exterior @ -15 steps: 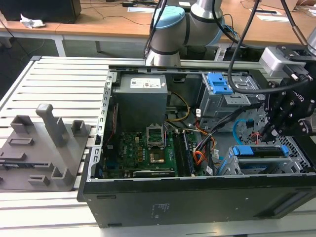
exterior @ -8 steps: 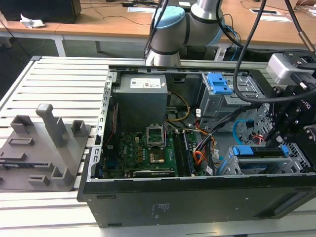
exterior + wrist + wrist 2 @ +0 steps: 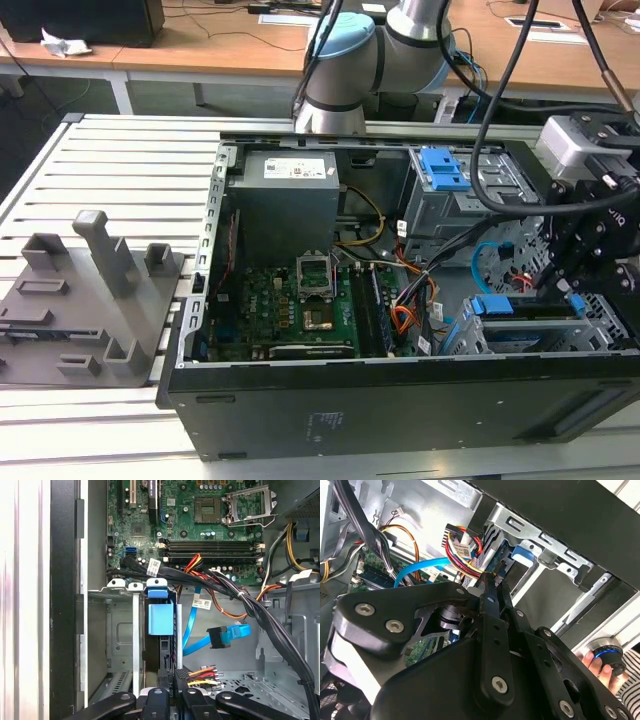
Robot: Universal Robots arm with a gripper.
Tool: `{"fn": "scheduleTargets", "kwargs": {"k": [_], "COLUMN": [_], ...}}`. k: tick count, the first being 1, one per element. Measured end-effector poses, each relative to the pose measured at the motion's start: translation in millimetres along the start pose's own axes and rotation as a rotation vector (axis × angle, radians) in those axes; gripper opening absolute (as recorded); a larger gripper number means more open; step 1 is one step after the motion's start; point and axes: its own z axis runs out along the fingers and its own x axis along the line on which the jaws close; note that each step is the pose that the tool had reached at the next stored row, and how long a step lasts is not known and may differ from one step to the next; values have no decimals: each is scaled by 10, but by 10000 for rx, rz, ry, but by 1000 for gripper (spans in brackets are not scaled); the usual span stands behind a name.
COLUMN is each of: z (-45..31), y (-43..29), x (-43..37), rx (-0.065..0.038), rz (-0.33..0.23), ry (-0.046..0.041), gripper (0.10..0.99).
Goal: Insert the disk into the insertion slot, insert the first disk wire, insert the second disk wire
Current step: 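Insert the first disk wire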
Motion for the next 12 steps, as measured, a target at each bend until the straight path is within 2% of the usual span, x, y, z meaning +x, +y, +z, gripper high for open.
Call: {"fn": "scheduleTargets", "kwargs": {"k": [5, 8, 11, 12], "z": [49, 113, 105, 123], "y": [-11, -21, -20, -19], "x": [4, 5, 1, 3], "rx": [-1, -3, -4, -8], "rz": [0, 0, 1, 2], "ry": [-2, -12, 3, -35], "gripper": [165, 165, 165, 173]}}
